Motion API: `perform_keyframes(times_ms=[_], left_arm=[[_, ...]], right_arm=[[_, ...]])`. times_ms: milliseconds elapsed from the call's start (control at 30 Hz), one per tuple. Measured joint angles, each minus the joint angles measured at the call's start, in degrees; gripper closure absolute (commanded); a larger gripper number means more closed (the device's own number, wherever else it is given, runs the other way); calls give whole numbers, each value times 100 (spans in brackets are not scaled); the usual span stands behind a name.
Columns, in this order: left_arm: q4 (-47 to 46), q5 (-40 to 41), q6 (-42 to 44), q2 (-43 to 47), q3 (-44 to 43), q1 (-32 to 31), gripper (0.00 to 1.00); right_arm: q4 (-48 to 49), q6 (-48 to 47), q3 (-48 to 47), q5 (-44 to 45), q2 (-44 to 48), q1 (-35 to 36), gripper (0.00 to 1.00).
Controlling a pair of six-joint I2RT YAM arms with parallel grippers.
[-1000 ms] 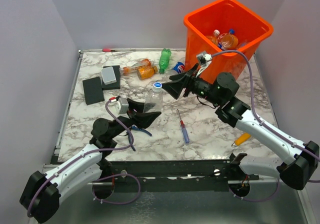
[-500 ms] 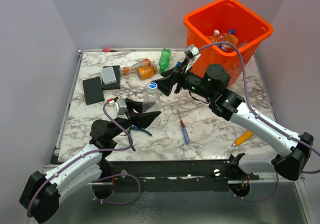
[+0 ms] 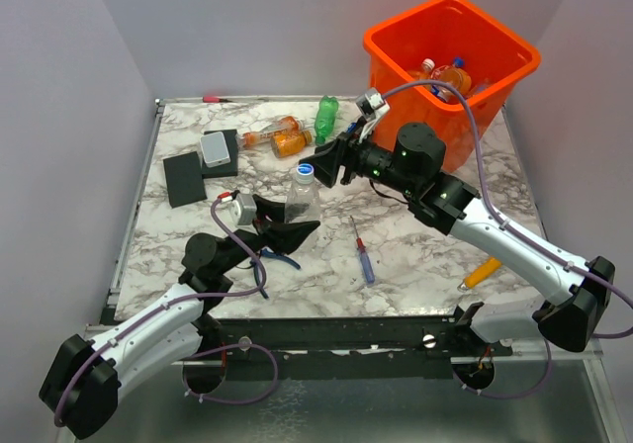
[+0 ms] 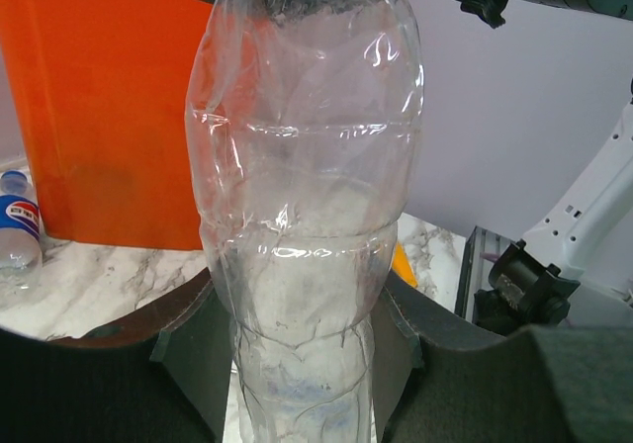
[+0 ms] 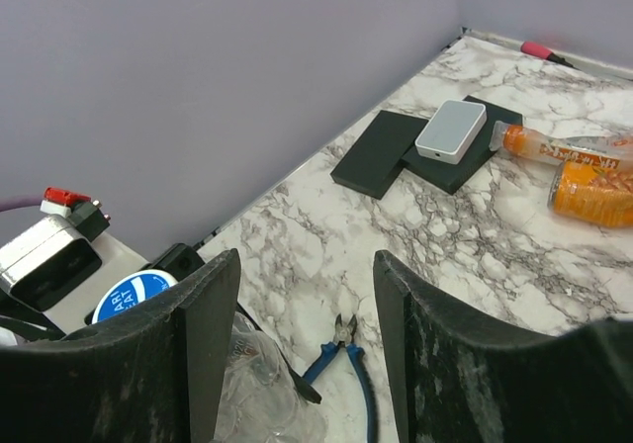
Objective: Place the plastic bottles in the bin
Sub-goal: Pick up the plastic bottle at the center of the board, then place the plastic bottle in the trash bin.
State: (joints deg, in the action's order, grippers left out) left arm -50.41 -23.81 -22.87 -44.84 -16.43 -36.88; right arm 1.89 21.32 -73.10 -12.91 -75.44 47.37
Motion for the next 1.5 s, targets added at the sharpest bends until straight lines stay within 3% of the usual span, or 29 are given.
perform_keyframes(times_ms=[433,700,933,1200,1367,1500], left_arm=[[-59,-26,24,-33,0,-48,71],[-251,2,42,-33,-2,-74,72],[107,94,37,-219,-4,-63,72],[210,103,33,-216,-2,-63,72],[393,101,22,-234,0,-63,72],[400,103,22,-234,0,-66,73]], right_arm=[[55,-66,295,188,372,31,22],[299,-39,575,74,955,96,21],[354,-52,363,-428,1084,514,22],[-271,-157,-90,-223,448,551,28],[-459,-164,-186,90,278,549,41],[-498,-157,-205,175,258,551,29]])
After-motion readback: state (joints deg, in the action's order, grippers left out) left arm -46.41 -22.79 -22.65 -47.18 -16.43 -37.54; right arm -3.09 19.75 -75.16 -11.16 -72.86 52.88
